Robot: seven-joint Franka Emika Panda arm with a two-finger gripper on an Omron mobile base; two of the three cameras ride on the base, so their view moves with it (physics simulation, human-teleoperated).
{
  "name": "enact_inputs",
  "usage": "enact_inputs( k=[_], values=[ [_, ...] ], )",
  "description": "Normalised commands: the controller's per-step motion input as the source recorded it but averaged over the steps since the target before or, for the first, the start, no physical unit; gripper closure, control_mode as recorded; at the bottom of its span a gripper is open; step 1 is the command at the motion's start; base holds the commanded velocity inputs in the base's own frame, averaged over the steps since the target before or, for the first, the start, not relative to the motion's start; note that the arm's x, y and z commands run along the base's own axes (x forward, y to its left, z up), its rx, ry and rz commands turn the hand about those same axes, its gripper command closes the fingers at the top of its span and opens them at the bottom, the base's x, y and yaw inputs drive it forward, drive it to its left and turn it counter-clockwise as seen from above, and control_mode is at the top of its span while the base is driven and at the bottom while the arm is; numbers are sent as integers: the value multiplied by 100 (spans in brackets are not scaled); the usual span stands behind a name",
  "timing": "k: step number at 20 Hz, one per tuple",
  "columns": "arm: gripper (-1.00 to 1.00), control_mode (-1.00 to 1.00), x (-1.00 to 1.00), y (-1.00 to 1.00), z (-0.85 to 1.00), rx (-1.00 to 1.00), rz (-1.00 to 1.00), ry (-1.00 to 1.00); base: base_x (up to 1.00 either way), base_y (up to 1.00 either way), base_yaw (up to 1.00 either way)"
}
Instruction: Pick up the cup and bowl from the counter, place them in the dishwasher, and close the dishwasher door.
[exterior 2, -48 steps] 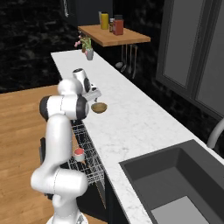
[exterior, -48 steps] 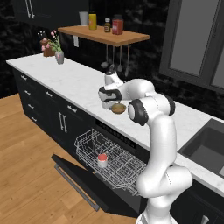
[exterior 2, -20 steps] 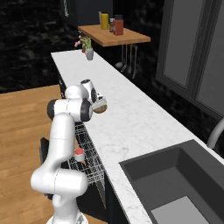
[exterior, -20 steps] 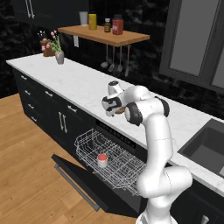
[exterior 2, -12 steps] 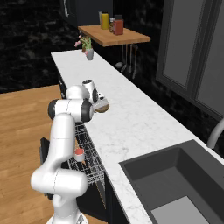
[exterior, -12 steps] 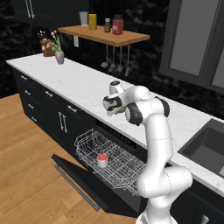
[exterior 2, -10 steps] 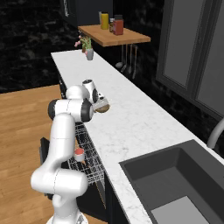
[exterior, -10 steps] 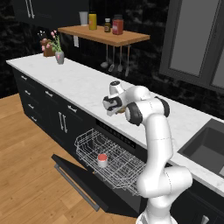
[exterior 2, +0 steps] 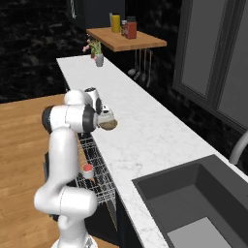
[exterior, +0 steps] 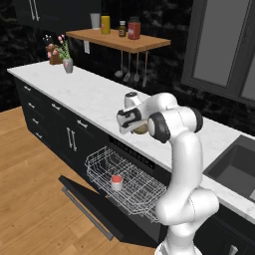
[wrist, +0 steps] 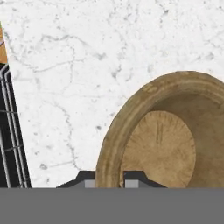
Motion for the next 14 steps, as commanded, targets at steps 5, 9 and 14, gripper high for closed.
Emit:
enact_inputs(
  k=[5,9,14],
  values=[
    [100,-100,-100,-14,16,19,-16,-22,0,0,0],
    [100,-100,-100,4,64,11,-10,-29,0,0,0],
    [100,-100,-91,70,24,10,-5,-7,0,0,0]
  ],
)
